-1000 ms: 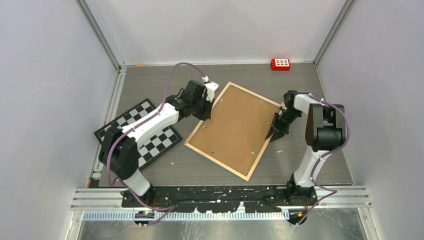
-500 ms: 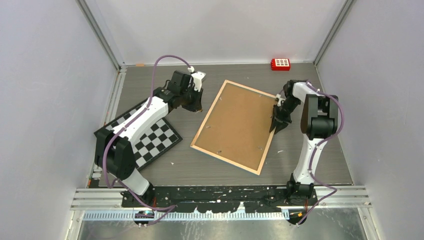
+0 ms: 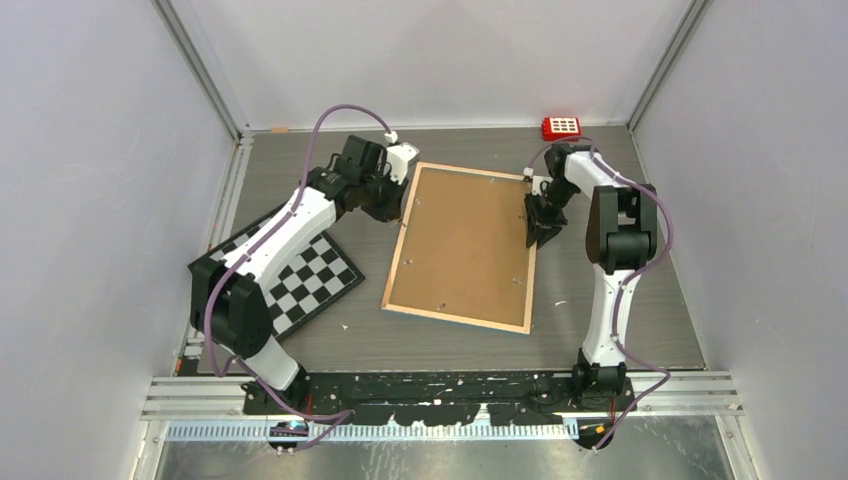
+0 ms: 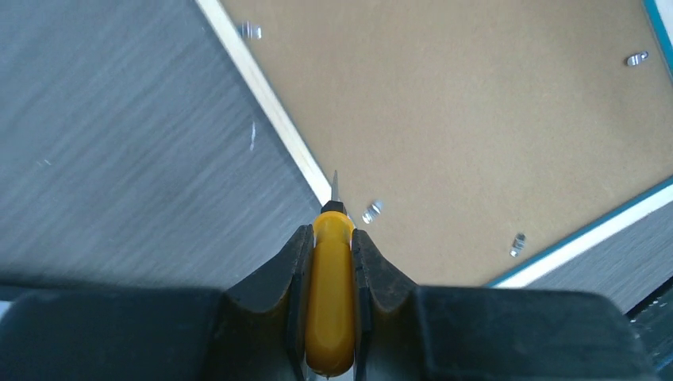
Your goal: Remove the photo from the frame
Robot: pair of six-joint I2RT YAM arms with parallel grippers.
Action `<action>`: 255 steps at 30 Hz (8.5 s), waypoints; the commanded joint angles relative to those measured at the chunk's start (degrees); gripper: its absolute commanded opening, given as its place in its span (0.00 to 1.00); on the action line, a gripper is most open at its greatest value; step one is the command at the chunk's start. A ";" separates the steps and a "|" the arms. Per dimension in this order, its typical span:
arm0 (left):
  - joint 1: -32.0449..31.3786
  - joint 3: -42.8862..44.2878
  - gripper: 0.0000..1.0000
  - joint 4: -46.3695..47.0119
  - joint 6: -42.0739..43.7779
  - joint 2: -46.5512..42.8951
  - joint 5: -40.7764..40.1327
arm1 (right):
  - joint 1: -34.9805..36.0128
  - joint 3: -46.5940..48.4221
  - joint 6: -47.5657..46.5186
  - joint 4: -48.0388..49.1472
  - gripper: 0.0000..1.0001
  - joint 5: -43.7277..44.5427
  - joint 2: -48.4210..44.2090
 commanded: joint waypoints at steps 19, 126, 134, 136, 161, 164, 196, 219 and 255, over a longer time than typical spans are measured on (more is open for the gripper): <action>0.24 15.05 0.00 -8.70 23.04 11.90 1.64 | 5.12 -4.24 -21.46 0.61 0.01 2.84 -3.48; -2.10 8.60 0.00 -5.43 -13.87 9.39 -17.25 | 7.77 -11.95 5.26 6.35 0.01 4.41 -7.47; -2.05 7.60 0.00 -4.05 -20.16 10.48 -18.43 | 7.68 -12.76 5.58 6.65 0.00 4.19 -8.09; -1.97 7.60 0.00 -3.57 -21.05 11.06 -18.34 | 7.64 -12.80 5.64 6.61 0.01 4.10 -8.17; -1.52 6.76 0.00 -3.40 -27.40 15.59 -19.01 | 7.67 -13.46 5.58 7.13 0.01 4.26 -8.01; -1.58 6.56 0.00 -3.00 -27.60 15.59 -16.78 | 7.63 -13.70 5.58 7.25 0.00 4.32 -8.22; -5.69 1.05 0.00 4.24 -21.15 12.58 -2.17 | 7.67 -13.65 5.76 7.23 0.00 4.80 -8.27; 0.14 8.25 0.00 0.74 -12.44 8.66 4.68 | 5.60 -5.71 -4.80 7.27 0.01 12.69 -5.92; 5.01 0.07 0.00 6.60 -11.83 -0.01 -2.43 | 14.62 12.20 -42.20 1.47 0.01 0.05 1.28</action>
